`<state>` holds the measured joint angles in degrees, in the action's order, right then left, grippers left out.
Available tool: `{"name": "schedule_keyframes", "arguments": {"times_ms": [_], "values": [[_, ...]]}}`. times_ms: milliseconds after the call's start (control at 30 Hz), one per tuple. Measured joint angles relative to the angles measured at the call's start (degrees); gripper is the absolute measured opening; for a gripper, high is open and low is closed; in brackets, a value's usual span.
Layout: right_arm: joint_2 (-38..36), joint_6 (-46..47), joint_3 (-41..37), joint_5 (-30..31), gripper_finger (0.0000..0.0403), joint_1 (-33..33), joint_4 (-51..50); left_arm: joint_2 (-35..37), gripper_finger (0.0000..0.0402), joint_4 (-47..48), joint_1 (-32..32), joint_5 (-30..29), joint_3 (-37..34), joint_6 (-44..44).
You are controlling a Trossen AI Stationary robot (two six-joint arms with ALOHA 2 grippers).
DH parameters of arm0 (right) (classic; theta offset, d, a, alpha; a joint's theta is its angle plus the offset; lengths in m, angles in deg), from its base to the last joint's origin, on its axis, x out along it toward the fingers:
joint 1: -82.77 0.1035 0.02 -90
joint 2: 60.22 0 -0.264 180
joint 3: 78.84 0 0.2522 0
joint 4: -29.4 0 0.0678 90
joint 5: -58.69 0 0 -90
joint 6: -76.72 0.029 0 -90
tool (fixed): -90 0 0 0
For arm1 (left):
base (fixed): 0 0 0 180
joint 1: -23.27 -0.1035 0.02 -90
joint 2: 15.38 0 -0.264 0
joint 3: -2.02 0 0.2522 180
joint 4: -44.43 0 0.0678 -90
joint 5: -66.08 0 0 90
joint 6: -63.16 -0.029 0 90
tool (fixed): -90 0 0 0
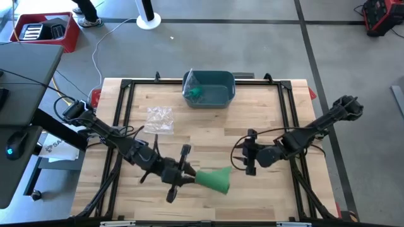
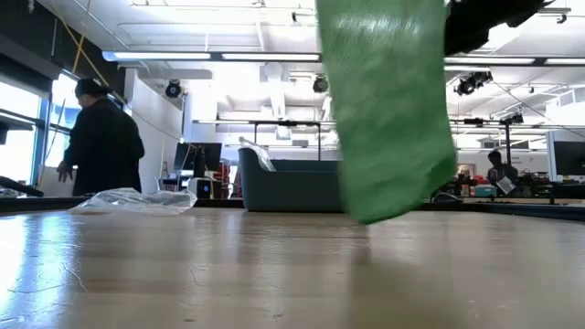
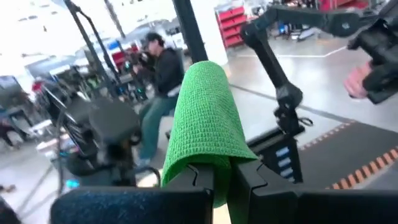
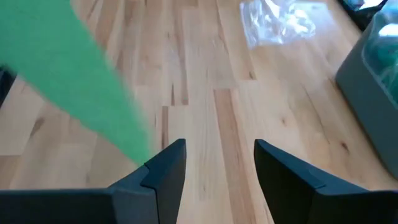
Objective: Roll bandage
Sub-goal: Roll the green bandage
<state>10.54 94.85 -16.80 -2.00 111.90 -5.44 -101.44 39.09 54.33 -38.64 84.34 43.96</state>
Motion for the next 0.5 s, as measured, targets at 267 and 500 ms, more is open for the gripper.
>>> {"name": "schedule_keyframes", "arguments": {"times_ms": [267, 500], "values": [[0.02, 2.43, 0.08, 3.2, 0.018, 1.78, -1.08, -0.38, 0.0007, 9.98, -5.47, -12.4, 0.54, -2.09], [0.68, 3.77, 0.05, 1.87, 0.018, 1.8, -1.41, -1.28, 0.0007, 9.44, -14.9, -12.54, -7.92, 0.66]]}}
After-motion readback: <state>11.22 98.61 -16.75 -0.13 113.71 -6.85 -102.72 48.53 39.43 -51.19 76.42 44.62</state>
